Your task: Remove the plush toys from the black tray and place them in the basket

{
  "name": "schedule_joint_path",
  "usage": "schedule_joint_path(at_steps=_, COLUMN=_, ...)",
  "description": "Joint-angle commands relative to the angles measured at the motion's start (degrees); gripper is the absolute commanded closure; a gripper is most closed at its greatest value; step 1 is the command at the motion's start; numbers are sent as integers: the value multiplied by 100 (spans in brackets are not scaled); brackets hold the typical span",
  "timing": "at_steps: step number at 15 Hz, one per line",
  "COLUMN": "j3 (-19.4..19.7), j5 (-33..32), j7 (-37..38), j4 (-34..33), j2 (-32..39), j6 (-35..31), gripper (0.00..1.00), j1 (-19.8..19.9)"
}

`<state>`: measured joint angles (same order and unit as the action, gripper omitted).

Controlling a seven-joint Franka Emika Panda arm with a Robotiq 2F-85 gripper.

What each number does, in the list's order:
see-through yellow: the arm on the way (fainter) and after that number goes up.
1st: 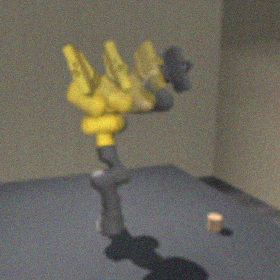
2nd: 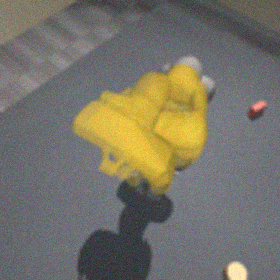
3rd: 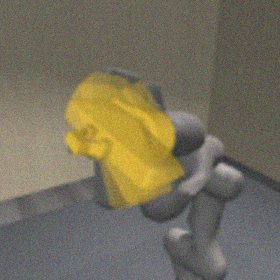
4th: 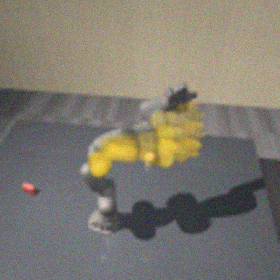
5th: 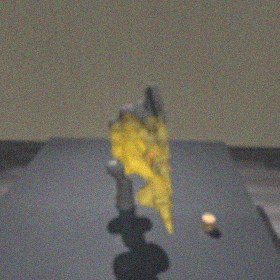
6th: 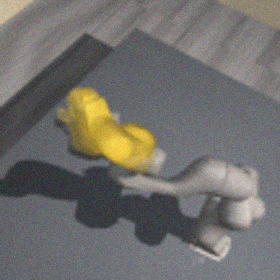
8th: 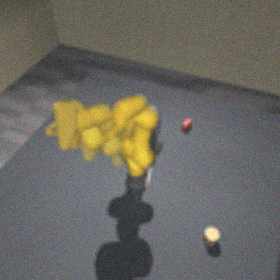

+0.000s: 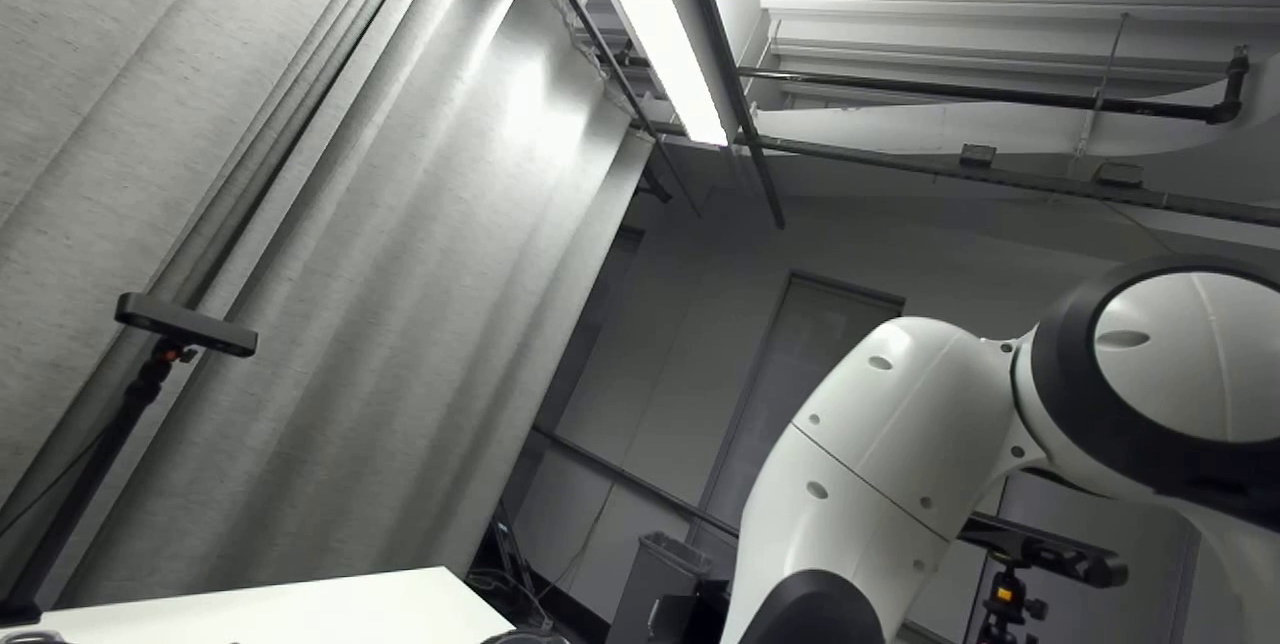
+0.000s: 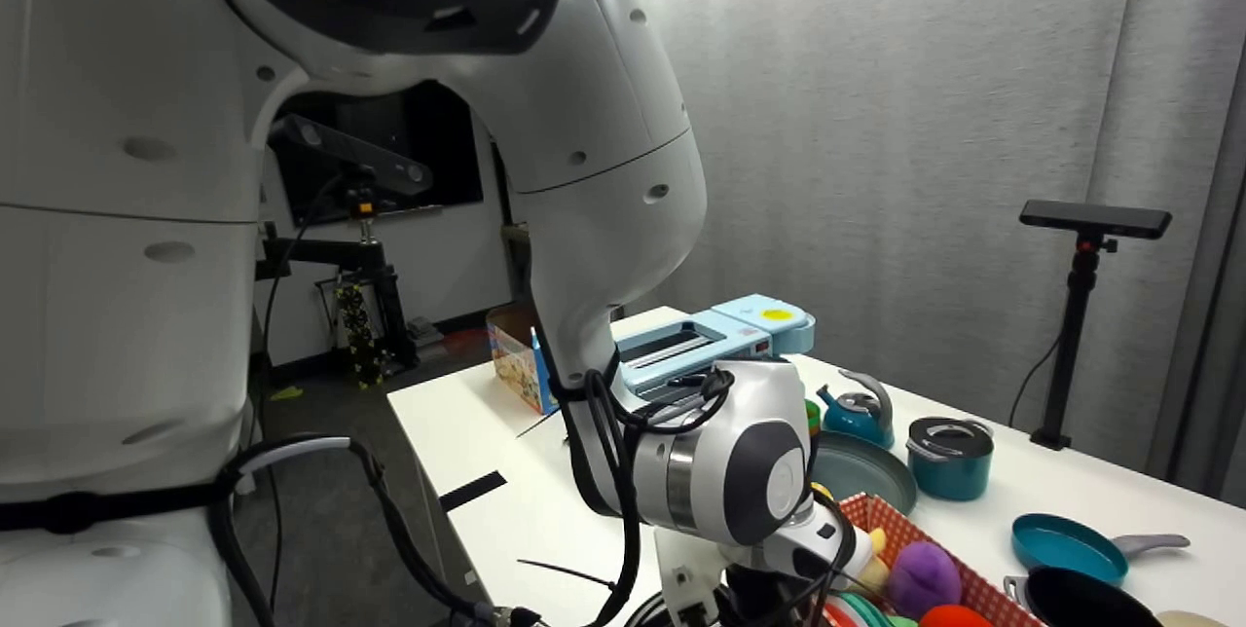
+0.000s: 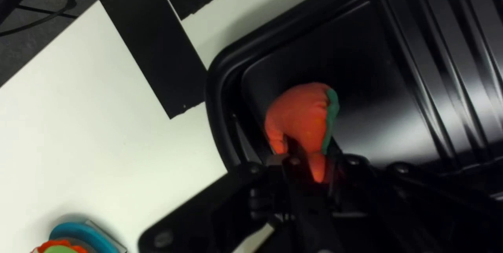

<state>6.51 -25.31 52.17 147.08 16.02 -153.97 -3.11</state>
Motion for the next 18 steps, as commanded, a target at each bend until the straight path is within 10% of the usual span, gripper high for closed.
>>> schedule_joint_path(at_steps=1, j3=7, j5=265, j7=-215, j4=93, j2=-649, j6=284, gripper=97, j1=-234)
schedule_joint_path(at_steps=9, j3=-450, j5=-303, j7=29, j4=-249, j2=-1687, j6=861, gripper=96, j1=-202)
schedule_joint_path(at_steps=18, j3=-552, j5=-3216, j7=1387, j4=-1237, j2=-1119, j6=531, gripper=96, j1=-58)
